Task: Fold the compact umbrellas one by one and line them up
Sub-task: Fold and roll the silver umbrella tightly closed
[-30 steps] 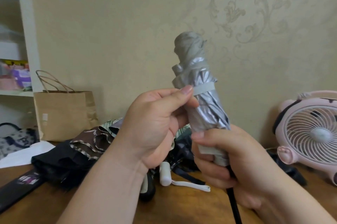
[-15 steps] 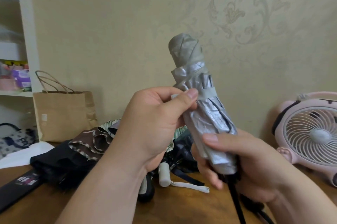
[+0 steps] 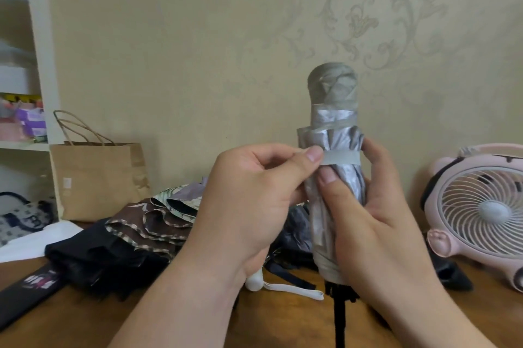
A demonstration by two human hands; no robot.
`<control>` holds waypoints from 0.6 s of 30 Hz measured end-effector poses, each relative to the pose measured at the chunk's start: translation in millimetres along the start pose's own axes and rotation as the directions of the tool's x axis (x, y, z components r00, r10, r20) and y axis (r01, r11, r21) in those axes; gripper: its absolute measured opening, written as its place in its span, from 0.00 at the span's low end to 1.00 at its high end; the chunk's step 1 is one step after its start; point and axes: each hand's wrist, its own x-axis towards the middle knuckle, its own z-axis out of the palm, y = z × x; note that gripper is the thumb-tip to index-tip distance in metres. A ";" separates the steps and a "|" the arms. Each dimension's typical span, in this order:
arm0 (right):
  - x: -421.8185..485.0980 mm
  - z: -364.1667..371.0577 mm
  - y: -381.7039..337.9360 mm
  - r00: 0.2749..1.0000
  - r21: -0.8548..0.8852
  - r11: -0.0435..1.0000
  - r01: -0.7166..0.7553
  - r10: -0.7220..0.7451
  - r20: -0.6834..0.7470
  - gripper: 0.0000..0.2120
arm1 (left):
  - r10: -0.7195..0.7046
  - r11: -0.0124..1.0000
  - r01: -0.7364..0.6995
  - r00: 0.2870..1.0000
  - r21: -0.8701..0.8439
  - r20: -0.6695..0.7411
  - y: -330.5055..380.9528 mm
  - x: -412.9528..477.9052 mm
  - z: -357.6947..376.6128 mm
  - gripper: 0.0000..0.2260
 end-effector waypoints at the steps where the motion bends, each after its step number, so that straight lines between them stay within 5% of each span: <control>1: 1.4 -1.3 -0.4 1.000 0.036 0.999 -0.015 0.015 -0.004 0.22 | 0.010 1.000 -0.010 1.000 -0.003 -0.012 -1.4 0.1 1.5 0.06; 12: 6.0 -2.1 13.9 0.986 0.285 0.944 -0.165 0.154 0.063 0.21 | 0.134 0.958 -0.122 0.991 0.259 -0.031 -8.2 -4.2 6.3 0.06; 18: 3.3 -6.8 -4.5 0.994 0.000 0.998 -0.066 0.066 0.092 0.28 | 0.187 0.911 -0.162 0.982 0.379 -0.031 0.0 -7.2 5.6 0.09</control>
